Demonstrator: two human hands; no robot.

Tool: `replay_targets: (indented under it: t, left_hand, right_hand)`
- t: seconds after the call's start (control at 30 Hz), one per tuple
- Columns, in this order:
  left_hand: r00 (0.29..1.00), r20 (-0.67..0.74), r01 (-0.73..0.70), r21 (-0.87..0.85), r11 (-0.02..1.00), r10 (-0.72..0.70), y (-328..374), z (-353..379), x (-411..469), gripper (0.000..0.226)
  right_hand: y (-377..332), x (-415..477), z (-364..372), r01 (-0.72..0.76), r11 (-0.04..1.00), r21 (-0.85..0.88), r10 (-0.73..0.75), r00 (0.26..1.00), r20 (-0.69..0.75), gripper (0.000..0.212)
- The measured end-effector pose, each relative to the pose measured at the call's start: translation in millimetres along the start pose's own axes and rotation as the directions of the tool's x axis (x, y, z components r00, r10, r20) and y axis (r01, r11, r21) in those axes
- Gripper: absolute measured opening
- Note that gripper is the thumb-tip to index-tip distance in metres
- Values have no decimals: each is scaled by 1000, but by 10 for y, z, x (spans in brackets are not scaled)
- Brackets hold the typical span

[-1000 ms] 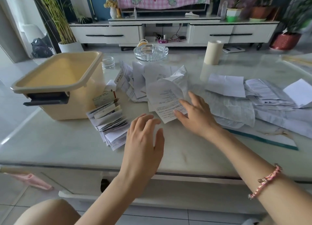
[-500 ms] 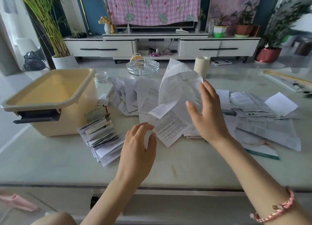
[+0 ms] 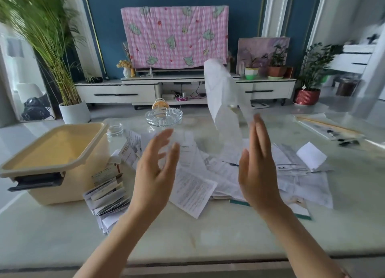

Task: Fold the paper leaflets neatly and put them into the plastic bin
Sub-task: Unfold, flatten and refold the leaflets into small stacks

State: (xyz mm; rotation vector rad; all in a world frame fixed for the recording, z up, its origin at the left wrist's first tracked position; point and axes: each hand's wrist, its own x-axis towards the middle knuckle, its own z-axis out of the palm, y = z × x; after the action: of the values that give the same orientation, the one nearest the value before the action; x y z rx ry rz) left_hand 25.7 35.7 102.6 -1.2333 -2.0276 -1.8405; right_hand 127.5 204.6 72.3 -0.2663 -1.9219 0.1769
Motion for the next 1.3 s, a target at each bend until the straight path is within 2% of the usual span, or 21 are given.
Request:
replay_targets:
  t: [0.1,0.17,0.2,0.23,0.3,0.37,0.43,0.5,0.57,0.63,0.67,0.73,0.83,0.87,0.97,1.03,1.13,1.23,1.3]
  left_hand:
    - [998,44,54,-94,994,-50,345,46,240,53]
    - [963,127,256,-145,956,-238,467,88,442,70]
    - [912,197,389,-144,910,-359,497,112,549,77]
    - [843,271,513,-143,846,-465,503,124,638,75]
    - [727,307,673,-145,725,-614,446,136,744,47]
    - [718,214,690,-87,719,-663,329,149,795,29]
    - [757,150,647,-31,762,-636,225,119,782,14]
    - [769,148,627,14,779,-622,168,54,763,5]
    - [784,164,592,98,800,-599,177,-27,762,5]
    - [791,207,556,151,818,-576,216,-100,782,6]
    - [782,246,555,144,820,-572,255,-135,791,8]
    - [751,345,574,82,815,-563,321,-185,810,16]
    - [714,450,594,16,804,-537,395,-237,849,30]
    - [707,470,590,21,807,-528,405,-255,864,35]
    - [668,533,544,127,829,-520,441,-267,906,52]
    - [655,562,464,229,856,-505,504,-251,904,50]
    - [694,572,231,398,888,-437,640,-177,891,32]
    - [755,567,-39,541,840,-330,734,-76,845,27]
    - [773,573,-159,591,791,-273,740,-14,795,26]
  right_hand:
    - [17,-62,8,160,973,-168,-149,986,78,62]
    - [3,-113,23,255,953,-163,-237,964,123,54]
    - [-23,-139,15,296,942,-155,-276,951,137,49]
    - [-56,-171,12,334,931,-148,-311,937,156,47]
    - [-116,-244,27,400,906,-141,-367,906,212,53]
    - [-153,-323,48,448,882,-144,-396,872,288,57]
    - [-173,-394,70,466,876,-127,-403,850,341,55]
    - [-186,-451,55,405,913,-46,-360,855,374,48]
    - [-201,-454,-31,232,967,109,-255,905,340,36]
    - [-228,-362,-179,-43,943,330,-49,963,266,30]
    - [-236,-282,-260,-186,879,439,86,967,239,29]
    - [-211,-102,-401,-405,679,612,353,912,211,24]
    - [-58,113,-578,-506,326,799,587,770,248,23]
    - [-22,173,-641,-506,293,811,604,755,253,24]
    - [6,331,-751,-558,423,714,586,769,254,10]
    - [-35,449,-720,-598,480,643,549,776,312,8]
    - [-142,670,-576,-627,591,507,436,777,453,31]
    - [-279,842,-448,-606,720,338,338,731,593,43]
    - [-303,898,-421,-649,708,280,375,681,629,46]
